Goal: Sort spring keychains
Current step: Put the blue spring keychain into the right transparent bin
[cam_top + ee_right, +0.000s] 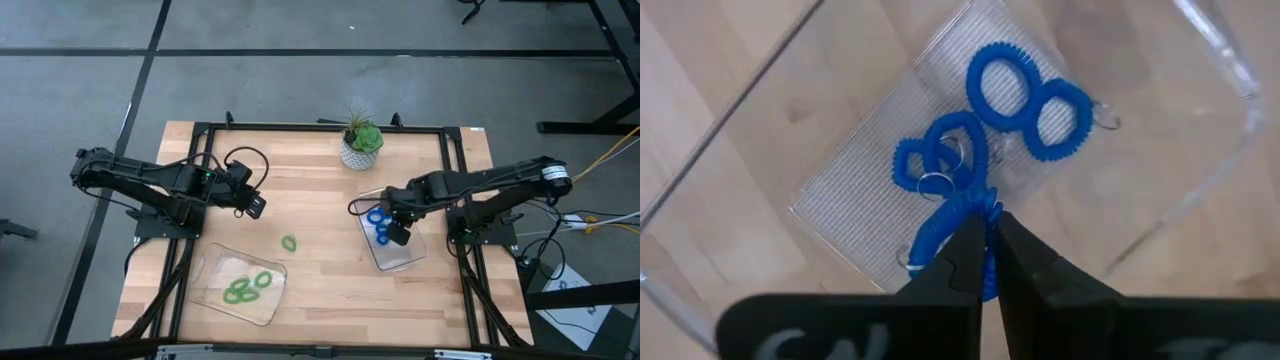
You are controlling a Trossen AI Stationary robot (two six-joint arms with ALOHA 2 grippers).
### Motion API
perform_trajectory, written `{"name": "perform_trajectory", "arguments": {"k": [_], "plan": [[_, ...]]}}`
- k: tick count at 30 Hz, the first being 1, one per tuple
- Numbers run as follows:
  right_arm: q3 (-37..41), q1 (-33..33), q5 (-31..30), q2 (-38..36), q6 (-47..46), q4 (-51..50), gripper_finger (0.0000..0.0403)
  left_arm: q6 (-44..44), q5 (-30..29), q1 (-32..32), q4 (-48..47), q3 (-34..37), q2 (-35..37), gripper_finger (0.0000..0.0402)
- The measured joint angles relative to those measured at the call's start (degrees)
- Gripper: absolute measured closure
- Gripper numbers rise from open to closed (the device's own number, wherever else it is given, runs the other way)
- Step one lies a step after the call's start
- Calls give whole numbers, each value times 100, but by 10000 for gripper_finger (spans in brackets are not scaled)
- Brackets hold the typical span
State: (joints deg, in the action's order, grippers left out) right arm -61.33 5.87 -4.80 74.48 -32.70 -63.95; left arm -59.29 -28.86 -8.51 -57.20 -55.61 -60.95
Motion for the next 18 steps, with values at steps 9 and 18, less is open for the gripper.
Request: {"name": "perform_trajectory", "arguments": {"k": [9, 18], "plan": [[351, 0, 33, 0, -132, 510, 374, -11, 0, 0, 58, 0, 0, 279], [351, 0, 33, -2, -180, 704, 331, 2, -11, 0, 213, 0, 2, 279]]}}
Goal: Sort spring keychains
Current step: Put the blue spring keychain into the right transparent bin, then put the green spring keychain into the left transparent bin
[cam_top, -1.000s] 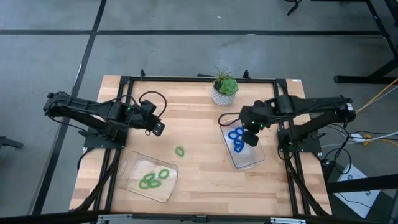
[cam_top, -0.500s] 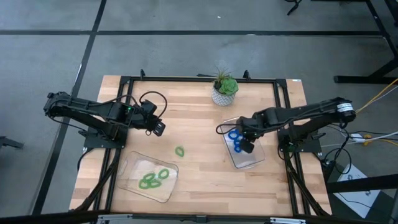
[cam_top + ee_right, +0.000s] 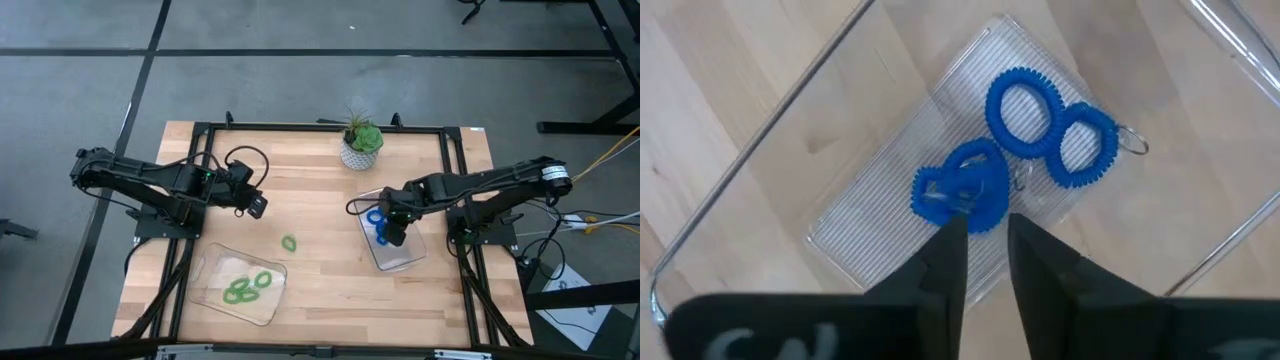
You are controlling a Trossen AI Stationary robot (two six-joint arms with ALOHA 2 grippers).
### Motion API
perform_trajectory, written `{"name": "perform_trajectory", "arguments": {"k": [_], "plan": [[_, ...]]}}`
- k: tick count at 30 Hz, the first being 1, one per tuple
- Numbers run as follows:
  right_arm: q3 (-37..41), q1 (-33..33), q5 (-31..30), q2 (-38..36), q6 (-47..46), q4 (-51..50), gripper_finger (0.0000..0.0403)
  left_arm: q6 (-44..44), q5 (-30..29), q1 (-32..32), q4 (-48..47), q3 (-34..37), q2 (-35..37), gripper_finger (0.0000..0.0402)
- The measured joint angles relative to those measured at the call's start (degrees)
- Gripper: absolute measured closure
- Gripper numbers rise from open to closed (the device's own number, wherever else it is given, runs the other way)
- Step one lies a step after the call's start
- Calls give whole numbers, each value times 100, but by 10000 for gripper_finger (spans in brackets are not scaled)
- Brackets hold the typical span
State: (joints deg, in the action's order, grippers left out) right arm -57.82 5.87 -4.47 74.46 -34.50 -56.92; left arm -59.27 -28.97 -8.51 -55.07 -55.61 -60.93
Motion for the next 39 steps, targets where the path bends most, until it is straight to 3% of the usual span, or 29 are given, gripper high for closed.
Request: {"name": "perform_trajectory", "arguments": {"k": [17, 25, 31, 39], "plan": [[0, -2, 186, 2, -117, 58, 212, 2, -7, 0, 153, 0, 0, 279], [-21, -2, 799, 2, -129, 41, 203, -191, 0, 0, 155, 0, 0, 279], [-533, -19, 863, 4, -80, 53, 203, -225, 3, 1, 256, 0, 0, 279], [-1480, -52, 485, 4, 372, 981, 203, 1091, 165, 1, 1529, -3, 0, 279]]}}
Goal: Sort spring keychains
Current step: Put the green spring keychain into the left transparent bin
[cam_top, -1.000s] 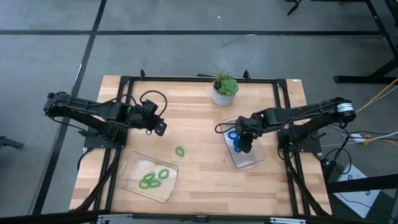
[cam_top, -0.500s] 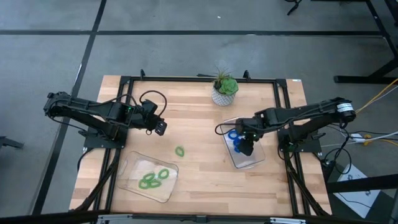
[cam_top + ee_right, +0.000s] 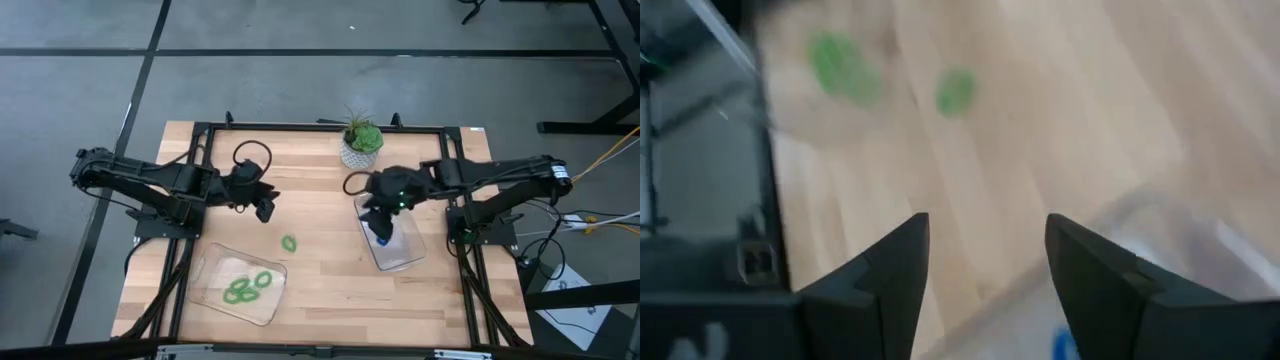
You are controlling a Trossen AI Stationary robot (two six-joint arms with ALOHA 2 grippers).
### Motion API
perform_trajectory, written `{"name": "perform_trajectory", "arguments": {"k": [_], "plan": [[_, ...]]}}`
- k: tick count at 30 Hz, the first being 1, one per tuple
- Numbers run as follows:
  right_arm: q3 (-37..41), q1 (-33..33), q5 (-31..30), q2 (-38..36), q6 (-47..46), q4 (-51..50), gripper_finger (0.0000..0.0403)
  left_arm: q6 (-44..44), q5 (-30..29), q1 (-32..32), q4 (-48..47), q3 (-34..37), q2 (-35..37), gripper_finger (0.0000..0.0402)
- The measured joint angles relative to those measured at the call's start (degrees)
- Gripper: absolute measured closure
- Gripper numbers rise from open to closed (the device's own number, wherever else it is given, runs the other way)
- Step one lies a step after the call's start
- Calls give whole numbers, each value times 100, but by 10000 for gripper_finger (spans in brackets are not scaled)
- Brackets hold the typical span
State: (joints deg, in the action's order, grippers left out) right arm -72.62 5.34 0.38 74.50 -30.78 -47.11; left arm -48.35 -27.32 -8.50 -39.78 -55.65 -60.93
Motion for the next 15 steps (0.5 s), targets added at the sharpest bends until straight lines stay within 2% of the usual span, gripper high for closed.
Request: {"name": "perform_trajectory", "arguments": {"k": [7, 15], "plan": [[-267, 0, -81, 0, 629, 1464, 203, 829, 334, 1, 902, -4, -237, 279], [-267, 26, -79, 0, 1148, 2798, 203, 908, 1379, 3, 961, -4, -1110, 279]]}}
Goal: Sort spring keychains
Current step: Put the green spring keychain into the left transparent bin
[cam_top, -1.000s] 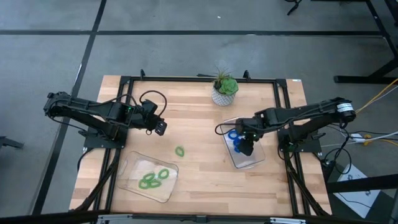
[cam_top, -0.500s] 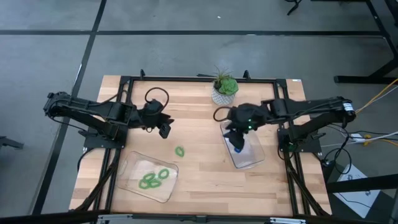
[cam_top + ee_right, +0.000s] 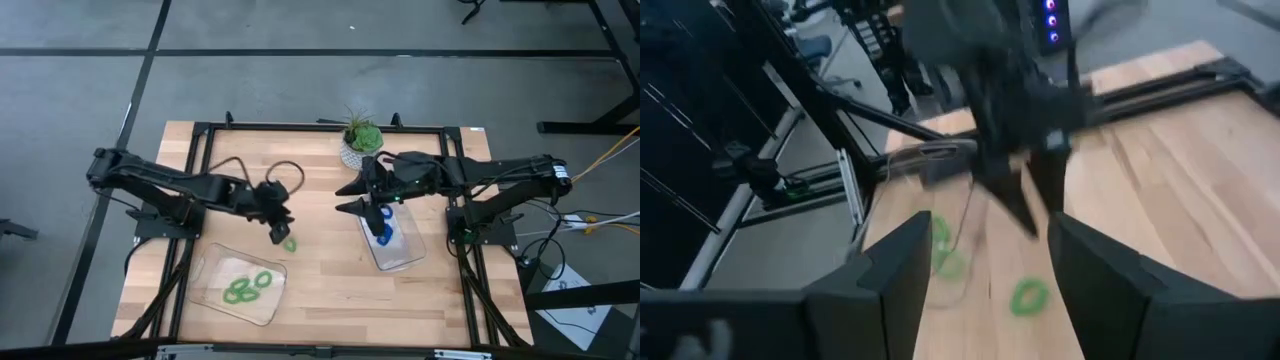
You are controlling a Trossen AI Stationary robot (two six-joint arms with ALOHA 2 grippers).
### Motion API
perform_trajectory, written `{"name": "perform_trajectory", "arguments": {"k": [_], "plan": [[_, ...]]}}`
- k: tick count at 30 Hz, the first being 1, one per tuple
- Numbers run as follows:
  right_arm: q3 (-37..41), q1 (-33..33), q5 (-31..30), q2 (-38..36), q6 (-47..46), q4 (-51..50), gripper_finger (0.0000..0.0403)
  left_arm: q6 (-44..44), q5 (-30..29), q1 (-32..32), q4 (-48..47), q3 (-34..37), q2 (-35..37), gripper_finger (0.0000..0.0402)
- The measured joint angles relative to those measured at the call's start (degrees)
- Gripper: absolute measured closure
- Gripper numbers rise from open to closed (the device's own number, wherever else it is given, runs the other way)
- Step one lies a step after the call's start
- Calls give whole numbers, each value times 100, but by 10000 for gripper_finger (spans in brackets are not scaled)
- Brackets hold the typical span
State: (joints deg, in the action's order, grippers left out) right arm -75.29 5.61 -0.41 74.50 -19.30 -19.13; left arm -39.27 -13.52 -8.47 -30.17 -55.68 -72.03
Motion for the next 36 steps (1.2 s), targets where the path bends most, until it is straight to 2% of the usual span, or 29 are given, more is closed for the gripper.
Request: {"name": "perform_trajectory", "arguments": {"k": [3, 7, 20, 29, 36], "plan": [[0, 0, 47, 0, 46, 118, 203, 211, 420, 0, 6, 0, -375, 279], [12, 0, 53, 0, 27, 95, 203, 327, 684, 0, 6, 0, -848, 279], [57, 0, 62, 0, -156, 42, 203, 818, 737, 0, 16, 0, -2016, 279], [59, 0, 62, 0, -148, 41, 203, 1011, 1056, -11, 26, 2, -2826, 279], [61, 0, 62, 0, -146, 38, 203, 1013, 975, -15, -51, -33, -3107, 279]]}}
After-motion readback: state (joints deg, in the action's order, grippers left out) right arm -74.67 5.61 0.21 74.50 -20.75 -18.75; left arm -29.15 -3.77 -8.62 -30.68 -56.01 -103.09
